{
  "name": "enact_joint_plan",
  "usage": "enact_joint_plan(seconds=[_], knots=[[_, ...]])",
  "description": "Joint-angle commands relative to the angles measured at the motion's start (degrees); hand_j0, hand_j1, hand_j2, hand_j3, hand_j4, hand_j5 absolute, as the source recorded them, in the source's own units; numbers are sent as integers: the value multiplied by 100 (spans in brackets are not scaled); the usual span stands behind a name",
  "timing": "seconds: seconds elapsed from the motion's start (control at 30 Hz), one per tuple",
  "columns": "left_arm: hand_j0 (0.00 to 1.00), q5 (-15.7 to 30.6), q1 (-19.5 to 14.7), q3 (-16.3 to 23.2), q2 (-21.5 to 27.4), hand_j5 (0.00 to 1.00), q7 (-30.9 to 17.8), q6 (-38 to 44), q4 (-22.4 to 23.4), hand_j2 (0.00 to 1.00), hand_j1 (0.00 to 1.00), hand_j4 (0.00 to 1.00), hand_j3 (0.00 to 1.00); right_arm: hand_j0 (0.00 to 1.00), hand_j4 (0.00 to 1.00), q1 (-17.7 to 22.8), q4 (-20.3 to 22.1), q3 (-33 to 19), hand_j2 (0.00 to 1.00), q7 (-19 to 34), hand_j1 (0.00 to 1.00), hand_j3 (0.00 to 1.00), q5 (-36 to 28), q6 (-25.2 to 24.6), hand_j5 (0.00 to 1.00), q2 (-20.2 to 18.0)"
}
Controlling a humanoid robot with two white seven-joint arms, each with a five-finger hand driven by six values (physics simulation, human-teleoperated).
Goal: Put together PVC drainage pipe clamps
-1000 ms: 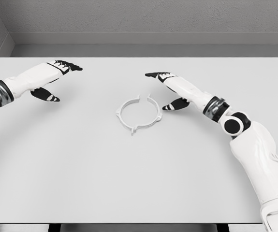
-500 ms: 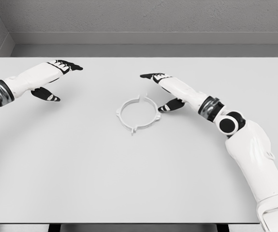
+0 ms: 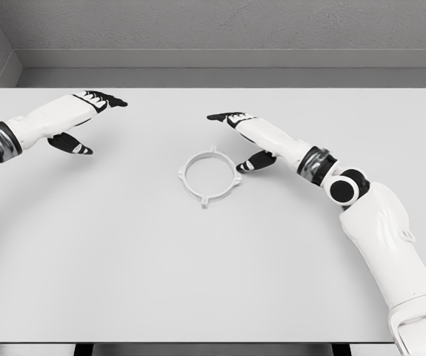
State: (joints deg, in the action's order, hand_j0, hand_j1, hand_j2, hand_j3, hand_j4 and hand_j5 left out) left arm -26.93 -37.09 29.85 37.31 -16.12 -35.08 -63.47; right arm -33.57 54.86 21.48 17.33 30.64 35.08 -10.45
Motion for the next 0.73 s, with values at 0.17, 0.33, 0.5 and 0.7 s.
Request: enact_joint_plan(seconds=[0.17,0.33,0.5,0.7], knots=[[100,39,0,-6,13,100,4,8,2,100,100,100,100,100,100,-35,59,-827,100,-19,100,100,-137,-8,100,-36],[100,48,-17,-6,22,100,12,8,-16,100,100,100,100,100,100,887,2063,-1550,100,-28,100,100,-2360,-8,100,-1643],[100,83,26,-366,136,100,12,8,-33,100,100,100,100,100,100,2619,3549,-2833,100,-19,100,100,-3257,-8,100,-2804],[100,101,35,-366,136,100,12,8,11,100,100,100,100,100,100,2716,3663,-2860,100,-11,100,100,-3178,-8,100,-2927]])
